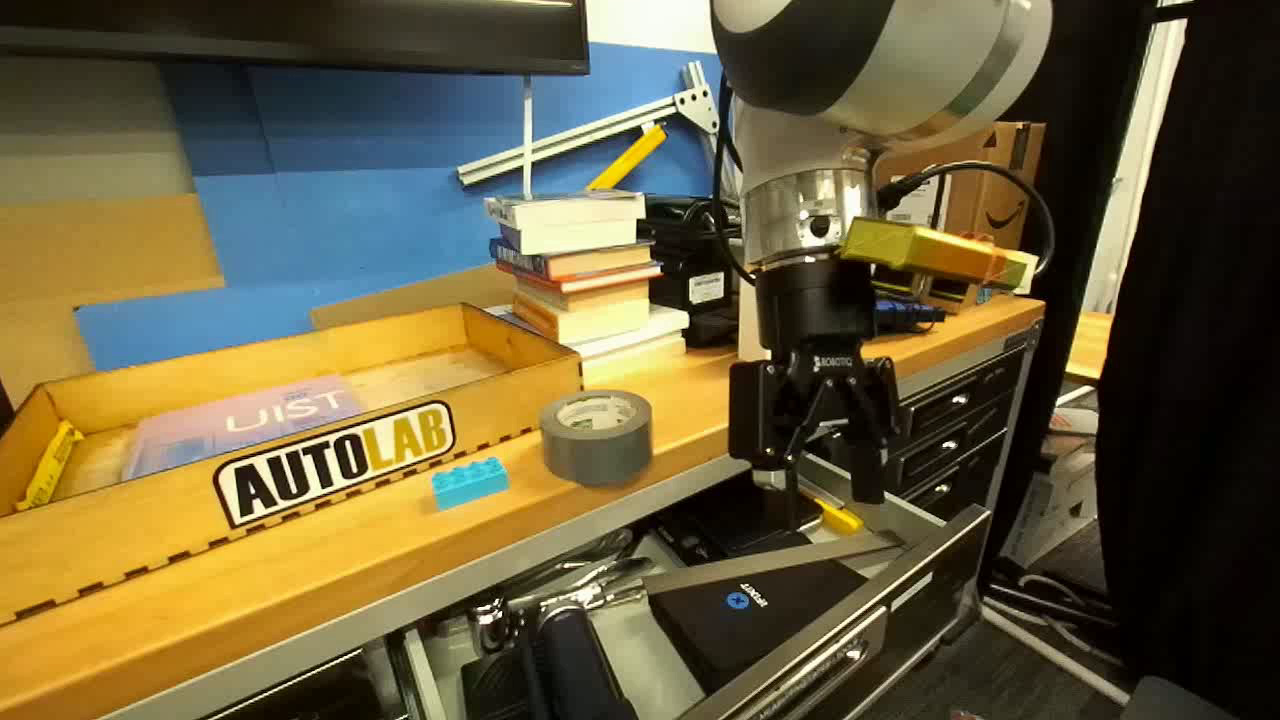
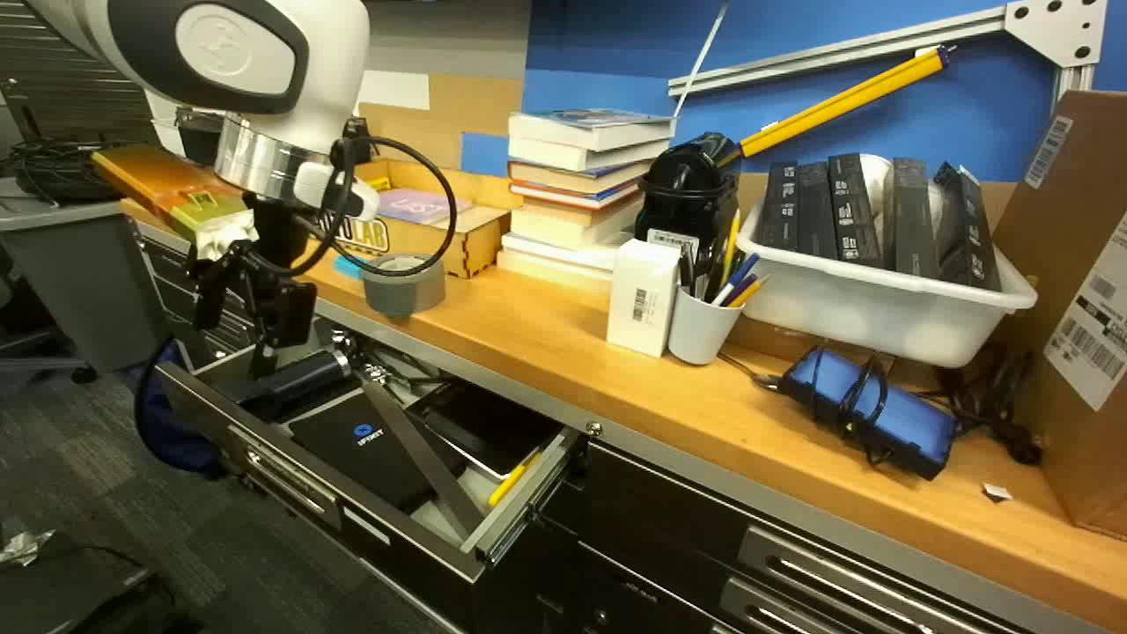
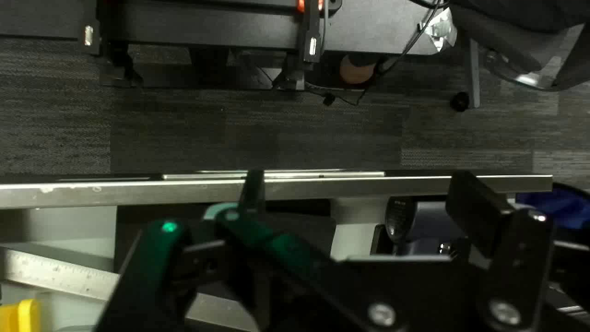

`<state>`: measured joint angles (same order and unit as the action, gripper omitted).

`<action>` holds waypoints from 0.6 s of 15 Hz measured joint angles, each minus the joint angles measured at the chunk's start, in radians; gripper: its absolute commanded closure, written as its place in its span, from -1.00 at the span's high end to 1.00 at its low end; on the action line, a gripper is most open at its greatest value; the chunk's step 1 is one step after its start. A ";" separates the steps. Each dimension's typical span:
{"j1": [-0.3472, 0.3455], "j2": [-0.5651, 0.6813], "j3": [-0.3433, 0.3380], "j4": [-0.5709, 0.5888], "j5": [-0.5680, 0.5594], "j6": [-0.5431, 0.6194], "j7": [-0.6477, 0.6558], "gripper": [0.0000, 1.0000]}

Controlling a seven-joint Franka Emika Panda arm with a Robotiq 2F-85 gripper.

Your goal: Pick up the blue object from the counter and put it in the open drawer and close it

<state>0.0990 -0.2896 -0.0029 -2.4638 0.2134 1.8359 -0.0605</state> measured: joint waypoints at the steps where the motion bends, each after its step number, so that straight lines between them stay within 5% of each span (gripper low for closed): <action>1: 0.000 0.000 0.000 0.003 0.000 0.000 0.000 1.00; 9: 0.000 -0.001 0.000 0.009 0.000 0.000 0.000 1.00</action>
<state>0.0990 -0.2904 -0.0029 -2.4545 0.2134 1.8359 -0.0605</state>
